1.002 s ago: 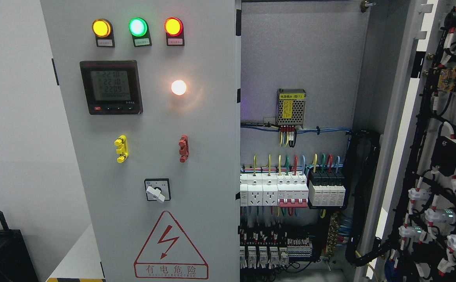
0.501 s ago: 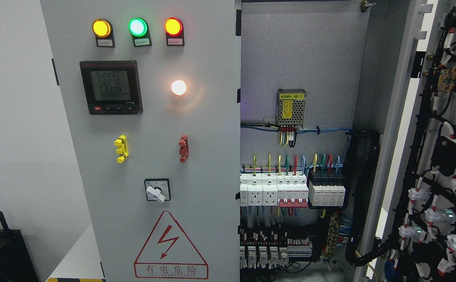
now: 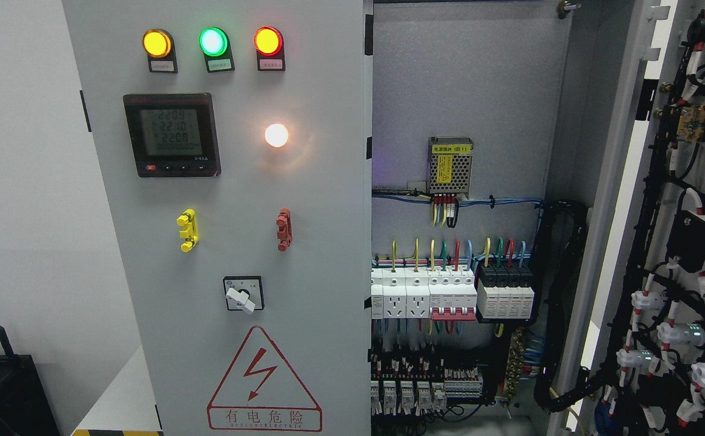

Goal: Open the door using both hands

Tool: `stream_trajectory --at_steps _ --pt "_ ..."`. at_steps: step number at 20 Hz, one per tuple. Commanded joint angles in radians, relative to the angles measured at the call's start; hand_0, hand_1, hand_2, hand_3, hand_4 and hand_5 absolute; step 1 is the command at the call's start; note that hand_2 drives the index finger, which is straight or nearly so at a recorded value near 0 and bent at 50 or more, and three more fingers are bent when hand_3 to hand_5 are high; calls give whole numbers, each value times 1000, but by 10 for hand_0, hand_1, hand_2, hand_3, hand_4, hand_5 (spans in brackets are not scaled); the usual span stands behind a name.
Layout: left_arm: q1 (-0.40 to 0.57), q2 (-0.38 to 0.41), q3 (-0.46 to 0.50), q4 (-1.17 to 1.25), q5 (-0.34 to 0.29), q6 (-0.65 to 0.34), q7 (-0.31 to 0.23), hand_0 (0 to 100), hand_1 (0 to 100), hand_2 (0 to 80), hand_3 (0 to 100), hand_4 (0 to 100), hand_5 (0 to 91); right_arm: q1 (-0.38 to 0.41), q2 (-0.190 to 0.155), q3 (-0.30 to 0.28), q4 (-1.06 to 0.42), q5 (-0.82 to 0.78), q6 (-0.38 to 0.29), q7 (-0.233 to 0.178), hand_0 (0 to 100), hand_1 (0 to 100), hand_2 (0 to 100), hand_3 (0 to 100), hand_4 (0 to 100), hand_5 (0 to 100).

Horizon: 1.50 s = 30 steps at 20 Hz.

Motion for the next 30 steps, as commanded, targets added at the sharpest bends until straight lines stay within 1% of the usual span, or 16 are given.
stream_trajectory --at_steps 1,3,7,10,12,17,19,21,24,25,27,28,30 --pt "-27 5 -193 -4 66 1 1 0 0 0 0 43 0 -99 34 4 -9 4 13 -2 0 0 0 0 0 0" --pt "-27 2 -186 -6 66 0 1 0 0 0 0 43 0 -129 34 9 9 4 15 -2 0 0 0 0 0 0" --pt "-27 -14 -171 -4 66 0 1 0 0 0 0 43 0 -177 36 56 67 6 16 -5 0 0 0 0 0 0" --pt "-27 -24 -154 -4 67 1 1 0 0 0 0 43 0 -217 45 58 107 7 16 -5 0 0 0 0 0 0" --pt "-27 -27 -124 -4 67 1 1 0 0 0 0 43 0 -246 54 58 129 7 16 -5 0 0 0 0 0 0" --pt "-27 -38 -111 -6 70 11 3 0 0 0 0 43 0 -323 51 56 166 7 18 -5 0 0 0 0 0 0" --pt "-27 -40 -111 -6 70 12 12 0 0 0 0 43 0 -364 40 53 189 1 19 -5 0 0 0 0 0 0" --pt "-27 -38 -113 -6 70 14 13 0 0 0 0 43 0 -396 40 49 207 1 28 -5 0 0 0 0 0 0" --pt "-27 -40 -113 -9 73 41 15 0 0 0 0 43 0 -415 36 55 203 -5 39 -5 0 0 0 0 0 0" --pt "-27 -38 -111 -17 82 50 15 0 0 0 0 43 0 -424 28 55 204 -5 39 -5 0 0 0 0 0 0" --pt "-27 -38 -113 -32 115 76 21 0 0 0 0 43 0 -444 -10 58 206 -5 41 -5 0 0 0 0 0 0" --pt "-27 -38 -114 -40 124 87 33 0 0 0 0 43 0 -452 -13 56 206 -4 42 -5 0 0 0 0 0 0" --pt "-27 -38 -114 -46 125 103 58 0 0 0 0 43 0 -476 -13 49 207 -5 67 -5 0 0 0 0 0 0"
